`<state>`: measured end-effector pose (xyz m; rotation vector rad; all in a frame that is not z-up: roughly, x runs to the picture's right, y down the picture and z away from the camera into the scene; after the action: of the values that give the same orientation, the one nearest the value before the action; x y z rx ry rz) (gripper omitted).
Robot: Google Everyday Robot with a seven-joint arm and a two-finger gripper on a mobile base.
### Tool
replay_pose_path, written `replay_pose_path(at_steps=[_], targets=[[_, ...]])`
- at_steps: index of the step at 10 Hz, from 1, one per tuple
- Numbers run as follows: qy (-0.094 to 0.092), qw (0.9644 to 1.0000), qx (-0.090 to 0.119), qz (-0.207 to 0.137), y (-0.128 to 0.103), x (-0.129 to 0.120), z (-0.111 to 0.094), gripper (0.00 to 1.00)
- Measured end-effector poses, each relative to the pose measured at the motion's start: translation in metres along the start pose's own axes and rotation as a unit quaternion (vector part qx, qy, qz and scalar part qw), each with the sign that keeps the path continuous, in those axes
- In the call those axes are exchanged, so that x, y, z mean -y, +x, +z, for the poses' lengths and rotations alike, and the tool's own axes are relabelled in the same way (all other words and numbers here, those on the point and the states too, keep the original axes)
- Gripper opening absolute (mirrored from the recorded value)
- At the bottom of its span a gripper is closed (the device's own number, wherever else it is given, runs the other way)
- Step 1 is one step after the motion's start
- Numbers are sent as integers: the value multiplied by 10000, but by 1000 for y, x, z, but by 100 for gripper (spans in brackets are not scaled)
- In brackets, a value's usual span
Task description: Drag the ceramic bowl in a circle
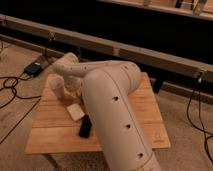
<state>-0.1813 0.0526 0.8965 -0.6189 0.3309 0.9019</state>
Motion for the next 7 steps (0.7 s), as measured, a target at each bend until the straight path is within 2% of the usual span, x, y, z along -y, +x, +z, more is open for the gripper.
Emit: replay_pose_path(at_steps=[3,5,7], targets=[[-144,9994,-263,163,40,-7,2,0],[-170,9981,-380,464,62,7,5,0],[-179,9961,-353,794,70,27,4,0]])
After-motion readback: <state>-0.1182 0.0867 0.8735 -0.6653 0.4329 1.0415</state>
